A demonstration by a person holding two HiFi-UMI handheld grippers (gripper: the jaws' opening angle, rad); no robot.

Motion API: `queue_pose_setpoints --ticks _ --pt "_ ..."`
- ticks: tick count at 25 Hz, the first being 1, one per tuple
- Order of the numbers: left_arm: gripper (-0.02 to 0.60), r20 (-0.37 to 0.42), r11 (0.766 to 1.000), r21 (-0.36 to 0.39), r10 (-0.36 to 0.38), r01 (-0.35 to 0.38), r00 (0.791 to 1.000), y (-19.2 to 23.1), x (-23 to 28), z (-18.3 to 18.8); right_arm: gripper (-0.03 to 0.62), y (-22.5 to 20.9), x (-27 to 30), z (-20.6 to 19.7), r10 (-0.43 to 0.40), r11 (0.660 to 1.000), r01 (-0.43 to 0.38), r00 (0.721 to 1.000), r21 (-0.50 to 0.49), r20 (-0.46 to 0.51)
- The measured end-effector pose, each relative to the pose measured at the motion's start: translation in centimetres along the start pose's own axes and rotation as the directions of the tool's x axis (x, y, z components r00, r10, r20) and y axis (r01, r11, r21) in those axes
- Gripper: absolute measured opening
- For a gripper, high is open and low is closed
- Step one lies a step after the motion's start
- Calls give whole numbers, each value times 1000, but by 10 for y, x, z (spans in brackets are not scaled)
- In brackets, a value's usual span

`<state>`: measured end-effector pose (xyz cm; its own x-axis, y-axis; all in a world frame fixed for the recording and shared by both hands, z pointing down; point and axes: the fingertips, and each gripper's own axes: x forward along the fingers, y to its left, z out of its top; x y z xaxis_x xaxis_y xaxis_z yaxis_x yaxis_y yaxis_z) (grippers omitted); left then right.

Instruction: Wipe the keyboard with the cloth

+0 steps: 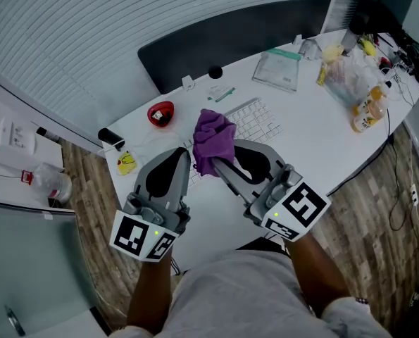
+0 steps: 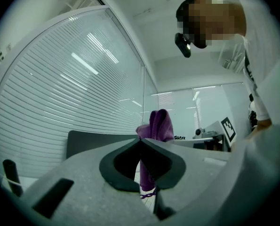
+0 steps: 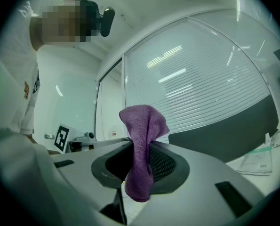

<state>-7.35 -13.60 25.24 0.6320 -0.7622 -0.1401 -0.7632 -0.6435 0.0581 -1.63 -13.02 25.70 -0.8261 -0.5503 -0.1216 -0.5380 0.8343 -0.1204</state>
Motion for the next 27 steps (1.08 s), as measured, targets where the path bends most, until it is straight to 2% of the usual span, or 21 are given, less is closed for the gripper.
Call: queue_pose_setpoints --ticks 27 --pt "15 3 1000 -1 -15 15 1000 -4 -6 2 84 9 -2 -1 -7 1000 7 1000 -11 2"
